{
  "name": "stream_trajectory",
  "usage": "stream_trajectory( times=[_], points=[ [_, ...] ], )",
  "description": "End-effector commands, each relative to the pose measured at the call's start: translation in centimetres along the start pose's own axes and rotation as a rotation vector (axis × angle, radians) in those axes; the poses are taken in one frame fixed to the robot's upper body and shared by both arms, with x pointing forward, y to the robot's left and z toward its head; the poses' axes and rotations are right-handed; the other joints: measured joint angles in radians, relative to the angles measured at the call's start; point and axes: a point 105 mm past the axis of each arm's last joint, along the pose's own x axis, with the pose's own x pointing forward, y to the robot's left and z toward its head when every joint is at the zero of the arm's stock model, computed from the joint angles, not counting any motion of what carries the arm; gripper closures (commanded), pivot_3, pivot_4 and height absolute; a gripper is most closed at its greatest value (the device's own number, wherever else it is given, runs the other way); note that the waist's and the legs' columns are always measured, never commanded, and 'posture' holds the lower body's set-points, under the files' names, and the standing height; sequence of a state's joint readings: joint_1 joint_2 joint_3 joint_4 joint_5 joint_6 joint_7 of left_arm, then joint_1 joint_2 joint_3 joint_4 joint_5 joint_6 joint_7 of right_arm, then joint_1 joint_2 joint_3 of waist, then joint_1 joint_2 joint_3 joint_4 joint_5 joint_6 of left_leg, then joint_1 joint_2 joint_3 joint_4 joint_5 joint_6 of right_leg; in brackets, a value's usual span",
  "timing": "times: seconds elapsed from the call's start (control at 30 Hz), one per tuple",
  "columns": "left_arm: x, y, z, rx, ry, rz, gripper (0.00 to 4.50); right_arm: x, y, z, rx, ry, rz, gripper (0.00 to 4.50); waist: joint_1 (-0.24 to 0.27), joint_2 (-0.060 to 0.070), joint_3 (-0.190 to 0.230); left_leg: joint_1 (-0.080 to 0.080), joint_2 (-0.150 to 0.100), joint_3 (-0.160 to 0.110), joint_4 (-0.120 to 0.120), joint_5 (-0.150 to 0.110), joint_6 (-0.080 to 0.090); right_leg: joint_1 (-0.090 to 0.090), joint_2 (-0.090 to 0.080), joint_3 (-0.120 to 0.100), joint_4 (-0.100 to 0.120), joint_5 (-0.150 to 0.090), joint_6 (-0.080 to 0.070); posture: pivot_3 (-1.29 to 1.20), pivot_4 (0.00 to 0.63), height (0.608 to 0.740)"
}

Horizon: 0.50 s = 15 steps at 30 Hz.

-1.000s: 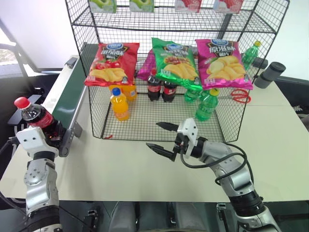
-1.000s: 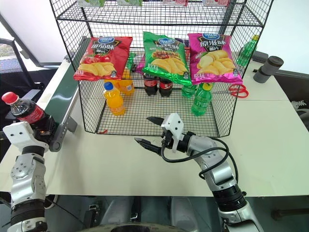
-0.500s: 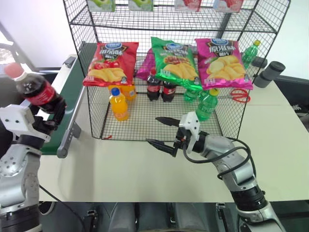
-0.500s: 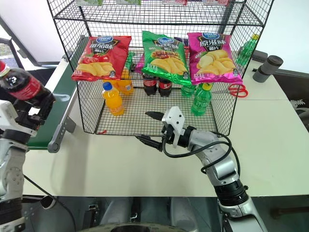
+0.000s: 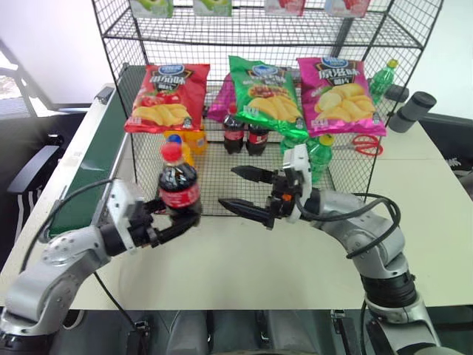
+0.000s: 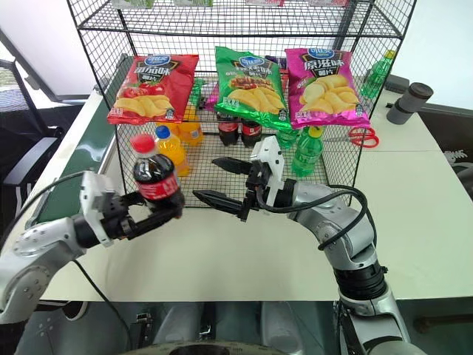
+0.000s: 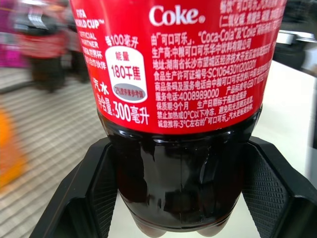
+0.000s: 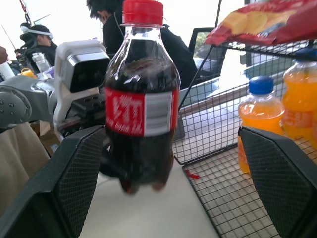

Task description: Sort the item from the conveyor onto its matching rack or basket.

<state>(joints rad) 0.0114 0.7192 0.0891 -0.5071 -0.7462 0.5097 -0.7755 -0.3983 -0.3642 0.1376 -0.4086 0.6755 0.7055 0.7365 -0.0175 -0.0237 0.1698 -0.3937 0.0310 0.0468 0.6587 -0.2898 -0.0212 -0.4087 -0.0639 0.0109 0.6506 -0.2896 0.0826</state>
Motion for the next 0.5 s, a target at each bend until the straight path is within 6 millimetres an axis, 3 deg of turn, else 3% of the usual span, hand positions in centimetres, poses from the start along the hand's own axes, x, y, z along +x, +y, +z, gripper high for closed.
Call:
stream_trajectory(
  times=[0.03, 0.47, 0.5],
  points=[
    [0.9, -1.0, 1.4, 0.066, -0.04, -0.083, 1.54, 0.5, 1.0, 0.4, -0.025, -0.005, 0.027, 0.0, 0.0, 0.0, 0.0, 0.0, 0.0, 0.0, 0.0, 0.0, 0.0, 0.0, 0.0, 0.0, 0.0, 0.0, 0.0, 0.0, 0.15, 0.74],
    [2.4, -1.8, 0.7, 0.145, 0.021, -0.187, 1.54, 0.8, 2.2, 0.2, 0.077, -0.017, 0.071, 0.0, 0.0, 0.0, 0.0, 0.0, 0.0, 0.0, 0.002, 0.0, 0.0, 0.0, 0.002, 0.0, 0.0, 0.002, 0.003, 0.0, 0.15, 0.74],
    [2.4, -1.8, 0.7, 0.149, 0.022, -0.188, 1.54, 0.9, 2.4, 0.2, 0.084, -0.015, 0.078, 0.26, 0.0, 0.0, 0.0, 0.0, 0.0, 0.0, 0.002, 0.0, 0.0, 0.0, 0.002, 0.0, 0.0, 0.002, 0.003, 0.0, 0.15, 0.74]
  ],
)
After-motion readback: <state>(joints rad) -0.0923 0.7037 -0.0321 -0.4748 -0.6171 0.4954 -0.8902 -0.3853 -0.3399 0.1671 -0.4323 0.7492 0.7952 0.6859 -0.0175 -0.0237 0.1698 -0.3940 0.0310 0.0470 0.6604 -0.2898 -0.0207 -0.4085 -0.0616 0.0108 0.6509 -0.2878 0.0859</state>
